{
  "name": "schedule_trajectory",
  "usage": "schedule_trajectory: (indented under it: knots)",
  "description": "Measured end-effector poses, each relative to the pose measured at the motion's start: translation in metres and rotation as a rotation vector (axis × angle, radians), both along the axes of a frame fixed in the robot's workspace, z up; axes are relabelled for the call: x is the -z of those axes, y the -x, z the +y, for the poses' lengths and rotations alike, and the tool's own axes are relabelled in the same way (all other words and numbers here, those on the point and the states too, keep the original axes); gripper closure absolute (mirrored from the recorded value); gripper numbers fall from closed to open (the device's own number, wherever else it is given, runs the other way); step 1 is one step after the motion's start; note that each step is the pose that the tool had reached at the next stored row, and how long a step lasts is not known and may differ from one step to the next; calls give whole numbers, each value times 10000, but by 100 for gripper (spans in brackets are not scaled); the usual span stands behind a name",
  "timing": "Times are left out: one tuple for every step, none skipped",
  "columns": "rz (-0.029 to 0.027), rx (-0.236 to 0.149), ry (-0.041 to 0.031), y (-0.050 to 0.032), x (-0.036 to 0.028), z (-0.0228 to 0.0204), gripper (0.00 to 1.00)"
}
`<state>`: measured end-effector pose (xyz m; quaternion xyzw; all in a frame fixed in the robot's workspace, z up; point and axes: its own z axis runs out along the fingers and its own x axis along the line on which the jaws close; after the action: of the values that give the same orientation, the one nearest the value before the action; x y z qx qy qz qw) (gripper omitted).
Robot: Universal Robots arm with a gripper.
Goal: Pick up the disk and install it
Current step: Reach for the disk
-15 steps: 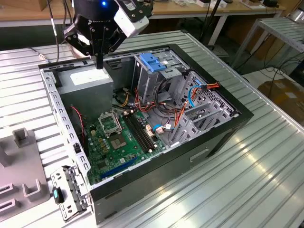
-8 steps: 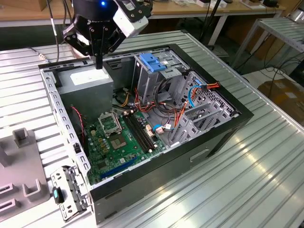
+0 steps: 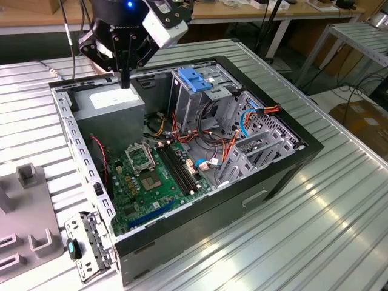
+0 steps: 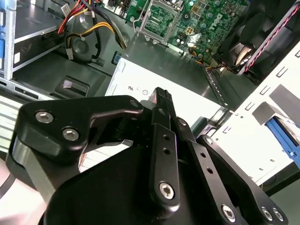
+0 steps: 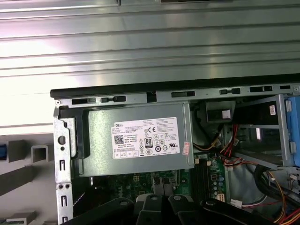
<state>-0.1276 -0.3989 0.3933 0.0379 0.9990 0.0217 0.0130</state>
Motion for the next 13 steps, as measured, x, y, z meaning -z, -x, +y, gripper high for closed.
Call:
schedule_trajectory:
  knots:
    - [0,0,-1,2,0,0,89]
    - [0,0,-1,3,0,0,89]
    - [0,-1,0,5,0,0,89]
    - [1,-1,-1,6,0,0,89]
    - [1,0,0,8,0,0,89]
    - [1,0,0,9,0,0,89]
    - [2,0,0,12,0,0,89]
    - [2,0,0,14,0,0,89]
    - [3,-1,0,16,0,0,89]
    - [3,0,-1,18,0,0,89]
    - [3,-1,0,21,0,0,89]
    - [4,-1,0,23,0,0,89]
    - [4,-1,0,25,0,0,89]
